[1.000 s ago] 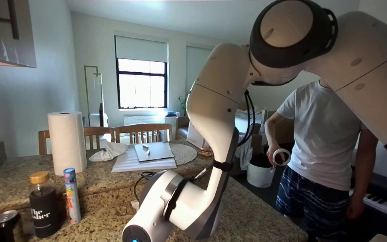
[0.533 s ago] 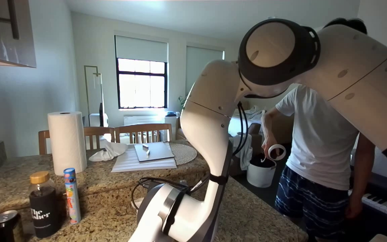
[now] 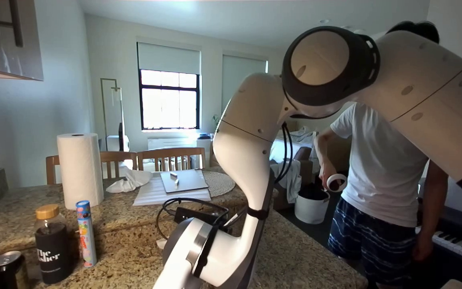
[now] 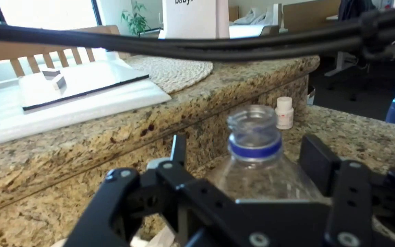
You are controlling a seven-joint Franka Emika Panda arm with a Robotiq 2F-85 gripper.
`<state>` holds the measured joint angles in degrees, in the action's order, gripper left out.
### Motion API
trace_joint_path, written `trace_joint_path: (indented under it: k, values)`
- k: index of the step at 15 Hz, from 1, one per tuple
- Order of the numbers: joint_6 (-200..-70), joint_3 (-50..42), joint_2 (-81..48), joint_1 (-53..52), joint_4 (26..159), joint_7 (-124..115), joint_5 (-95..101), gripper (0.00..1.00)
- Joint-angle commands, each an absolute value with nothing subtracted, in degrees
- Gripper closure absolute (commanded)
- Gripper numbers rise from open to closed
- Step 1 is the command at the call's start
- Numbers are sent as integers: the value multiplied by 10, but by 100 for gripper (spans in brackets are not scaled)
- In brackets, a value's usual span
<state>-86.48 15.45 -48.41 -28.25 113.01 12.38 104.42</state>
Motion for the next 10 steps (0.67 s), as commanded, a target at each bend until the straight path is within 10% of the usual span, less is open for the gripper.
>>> trace_joint_path:
  k: [1,3,4,10]
  values:
    - [-823,136,-489,-281,1140,142,1069,37]
    - [-819,127,-492,-274,1142,152,1078,35]
    - [-830,129,-493,-265,1141,152,1078,11]
    - [-911,150,-478,-219,1144,153,1061,0]
